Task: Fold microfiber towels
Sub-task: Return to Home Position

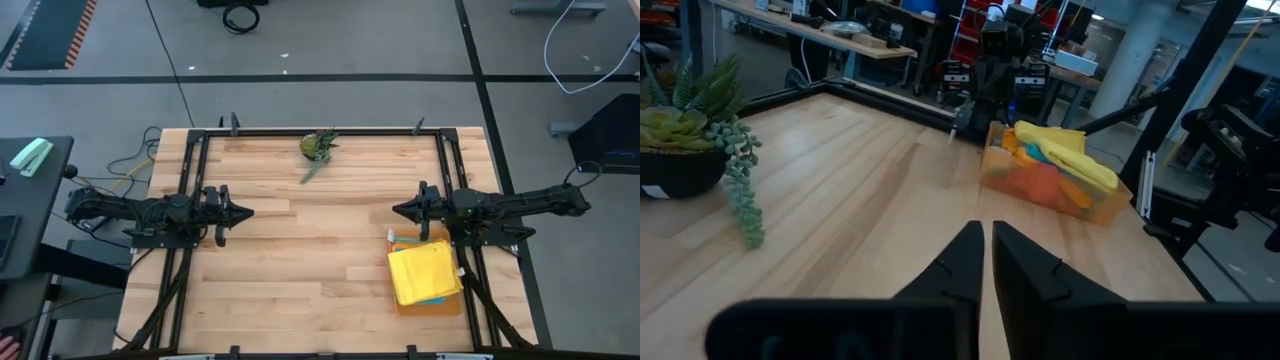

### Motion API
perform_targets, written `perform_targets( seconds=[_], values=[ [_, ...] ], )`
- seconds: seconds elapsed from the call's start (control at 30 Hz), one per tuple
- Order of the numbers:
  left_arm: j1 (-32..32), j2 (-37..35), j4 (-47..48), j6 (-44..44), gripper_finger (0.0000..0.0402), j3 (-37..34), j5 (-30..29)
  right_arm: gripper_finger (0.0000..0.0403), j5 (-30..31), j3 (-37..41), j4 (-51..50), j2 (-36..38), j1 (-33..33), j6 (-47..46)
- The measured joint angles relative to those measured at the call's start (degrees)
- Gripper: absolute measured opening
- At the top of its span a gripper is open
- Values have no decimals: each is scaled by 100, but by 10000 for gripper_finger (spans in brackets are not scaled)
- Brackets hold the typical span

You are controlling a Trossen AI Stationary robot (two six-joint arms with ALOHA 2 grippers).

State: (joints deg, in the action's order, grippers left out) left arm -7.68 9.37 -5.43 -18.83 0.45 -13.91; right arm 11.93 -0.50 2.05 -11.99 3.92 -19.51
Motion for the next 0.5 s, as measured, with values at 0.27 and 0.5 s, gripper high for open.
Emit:
perform_targets(
  seconds=[0.27,0.5],
  values=[
    [0,0,0,-1,25,-2,1,23,1,1,1,0,0,2],
    [-2,0,0,3,37,-2,2,23,1,1,1,0,0,1]
  ],
)
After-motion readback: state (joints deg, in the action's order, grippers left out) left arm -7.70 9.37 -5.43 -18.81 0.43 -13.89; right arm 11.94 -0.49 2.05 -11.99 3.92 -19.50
